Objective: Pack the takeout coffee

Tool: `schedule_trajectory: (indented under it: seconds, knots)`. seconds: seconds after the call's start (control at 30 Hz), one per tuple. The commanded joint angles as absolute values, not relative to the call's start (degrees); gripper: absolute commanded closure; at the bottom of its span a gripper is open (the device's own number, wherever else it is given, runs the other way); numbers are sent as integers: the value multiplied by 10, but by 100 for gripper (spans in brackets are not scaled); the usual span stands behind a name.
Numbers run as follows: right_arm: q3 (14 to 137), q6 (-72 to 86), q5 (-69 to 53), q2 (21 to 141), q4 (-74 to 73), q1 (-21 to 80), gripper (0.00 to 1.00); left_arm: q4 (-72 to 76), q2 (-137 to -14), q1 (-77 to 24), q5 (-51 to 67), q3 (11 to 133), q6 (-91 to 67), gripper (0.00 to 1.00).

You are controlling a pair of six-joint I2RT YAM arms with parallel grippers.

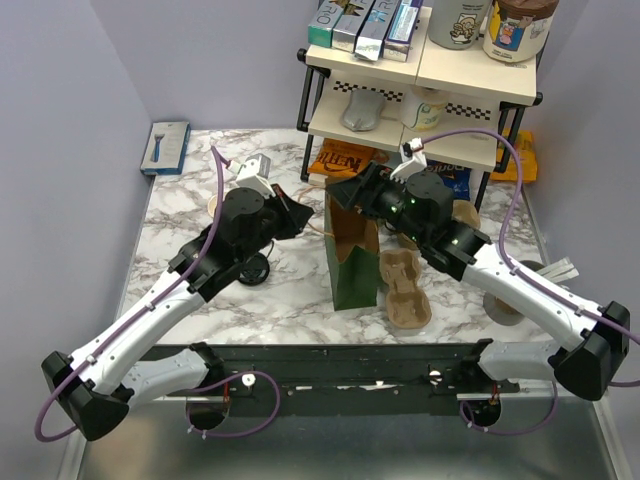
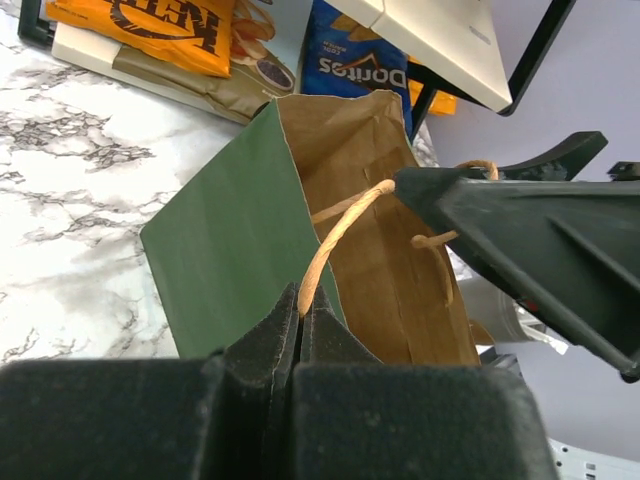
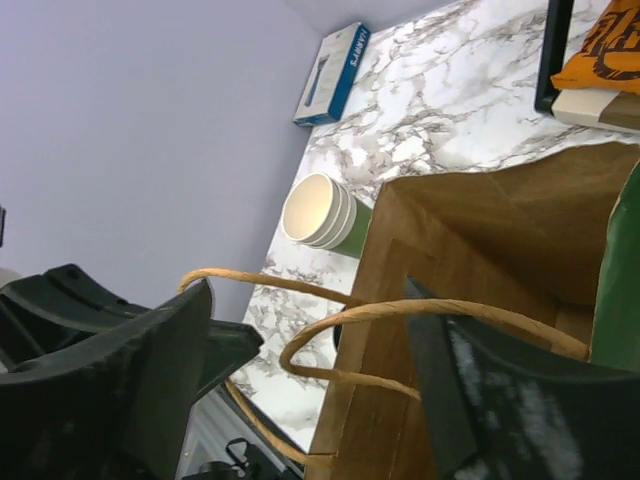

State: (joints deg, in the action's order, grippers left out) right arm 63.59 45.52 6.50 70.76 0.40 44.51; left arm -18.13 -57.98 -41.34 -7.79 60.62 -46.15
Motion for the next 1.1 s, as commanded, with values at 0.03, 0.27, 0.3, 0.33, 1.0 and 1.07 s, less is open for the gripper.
schedule_trajectory:
  seconds: [0.03, 0.27, 0.3, 0.33, 1.0, 1.07]
  knots:
    - [654, 456, 130, 719, 18, 461, 22, -163, -558, -413, -62, 592, -475, 100]
    - [638, 418, 127, 687, 3, 465, 81, -220, -544, -412, -145, 593, -479, 100]
    - [637, 409, 112, 679, -13, 466, 85, -240, -542, -412, -192, 598, -483, 100]
    - [635, 385, 104, 668, -25, 465, 90, -257, -541, -410, -210, 601, -484, 100]
    - [506, 284, -396, 616, -55, 229, 99, -346, -533, -317, -212, 620, -444, 100]
    - [493, 272, -419, 633, -36, 220, 99, -345, -537, -313, -203, 621, -439, 100]
